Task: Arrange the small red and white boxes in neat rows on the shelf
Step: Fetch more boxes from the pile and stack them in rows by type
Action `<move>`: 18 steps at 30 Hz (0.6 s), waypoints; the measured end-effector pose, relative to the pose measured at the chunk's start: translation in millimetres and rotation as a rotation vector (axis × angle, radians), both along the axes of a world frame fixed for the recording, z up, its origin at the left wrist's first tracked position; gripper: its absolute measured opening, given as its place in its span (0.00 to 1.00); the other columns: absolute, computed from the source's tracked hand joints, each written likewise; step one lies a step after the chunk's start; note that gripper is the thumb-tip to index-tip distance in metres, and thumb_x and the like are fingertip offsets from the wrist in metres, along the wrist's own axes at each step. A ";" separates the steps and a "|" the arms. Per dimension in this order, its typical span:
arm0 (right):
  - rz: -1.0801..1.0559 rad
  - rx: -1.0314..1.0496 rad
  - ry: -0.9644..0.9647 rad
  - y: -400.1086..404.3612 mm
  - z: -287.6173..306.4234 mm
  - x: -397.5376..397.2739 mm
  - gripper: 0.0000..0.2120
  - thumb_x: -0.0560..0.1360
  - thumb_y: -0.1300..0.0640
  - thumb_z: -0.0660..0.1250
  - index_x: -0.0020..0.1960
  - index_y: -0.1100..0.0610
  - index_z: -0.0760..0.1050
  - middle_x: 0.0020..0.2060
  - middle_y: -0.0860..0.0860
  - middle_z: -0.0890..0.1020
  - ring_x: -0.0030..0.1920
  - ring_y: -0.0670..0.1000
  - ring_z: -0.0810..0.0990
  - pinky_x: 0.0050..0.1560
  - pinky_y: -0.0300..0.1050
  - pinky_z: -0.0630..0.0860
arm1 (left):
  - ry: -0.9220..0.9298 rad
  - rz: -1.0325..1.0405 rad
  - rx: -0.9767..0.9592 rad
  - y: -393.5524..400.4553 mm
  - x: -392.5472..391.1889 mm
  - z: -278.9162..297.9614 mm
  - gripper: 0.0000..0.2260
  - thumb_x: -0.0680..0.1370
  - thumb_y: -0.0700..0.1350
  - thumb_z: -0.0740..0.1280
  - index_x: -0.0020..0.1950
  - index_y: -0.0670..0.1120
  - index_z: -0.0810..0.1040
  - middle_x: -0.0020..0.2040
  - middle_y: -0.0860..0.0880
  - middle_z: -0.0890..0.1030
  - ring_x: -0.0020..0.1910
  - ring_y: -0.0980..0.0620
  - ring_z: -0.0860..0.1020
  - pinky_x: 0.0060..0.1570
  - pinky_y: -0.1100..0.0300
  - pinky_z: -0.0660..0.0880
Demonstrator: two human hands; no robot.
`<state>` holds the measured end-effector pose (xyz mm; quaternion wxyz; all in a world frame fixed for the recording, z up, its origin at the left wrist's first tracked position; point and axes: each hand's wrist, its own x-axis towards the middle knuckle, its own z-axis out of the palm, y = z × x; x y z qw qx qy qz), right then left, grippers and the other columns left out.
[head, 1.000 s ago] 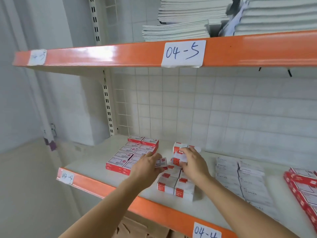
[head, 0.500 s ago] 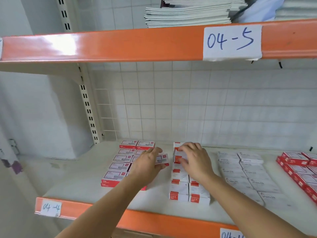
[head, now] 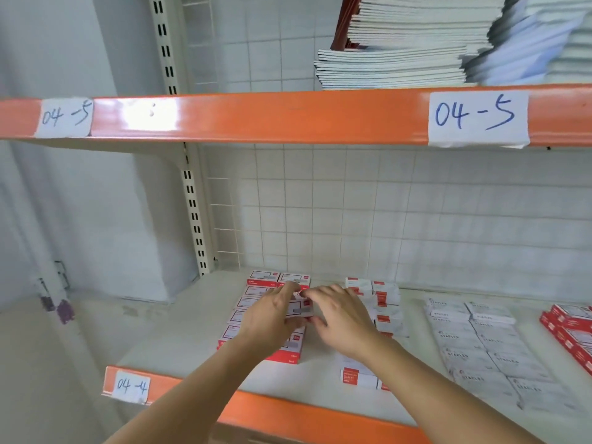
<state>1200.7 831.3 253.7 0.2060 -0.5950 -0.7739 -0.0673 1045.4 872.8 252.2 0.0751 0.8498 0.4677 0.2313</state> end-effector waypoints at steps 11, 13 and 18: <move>-0.110 -0.006 0.147 38.1 -14.5 -59.2 0.12 0.77 0.56 0.64 0.59 0.50 0.71 0.59 0.45 0.78 0.60 0.50 0.70 0.59 0.45 0.64 | -0.023 0.036 -0.081 43.4 -67.7 -8.1 0.22 0.74 0.44 0.69 0.67 0.50 0.68 0.61 0.51 0.77 0.58 0.51 0.75 0.53 0.58 0.72; -0.142 -0.008 0.130 49.3 -15.1 -69.3 0.11 0.77 0.57 0.64 0.59 0.50 0.72 0.58 0.45 0.78 0.60 0.50 0.70 0.59 0.45 0.64 | -0.004 0.049 -0.072 54.4 -72.8 -7.7 0.21 0.75 0.46 0.68 0.66 0.52 0.67 0.60 0.53 0.77 0.57 0.51 0.74 0.49 0.59 0.71; -0.241 0.005 0.086 70.0 -15.1 -80.0 0.12 0.77 0.57 0.63 0.60 0.49 0.72 0.57 0.45 0.79 0.60 0.51 0.70 0.58 0.45 0.64 | -0.019 0.036 -0.027 79.3 -72.5 -6.3 0.20 0.76 0.45 0.66 0.67 0.52 0.67 0.59 0.53 0.76 0.56 0.52 0.72 0.46 0.59 0.70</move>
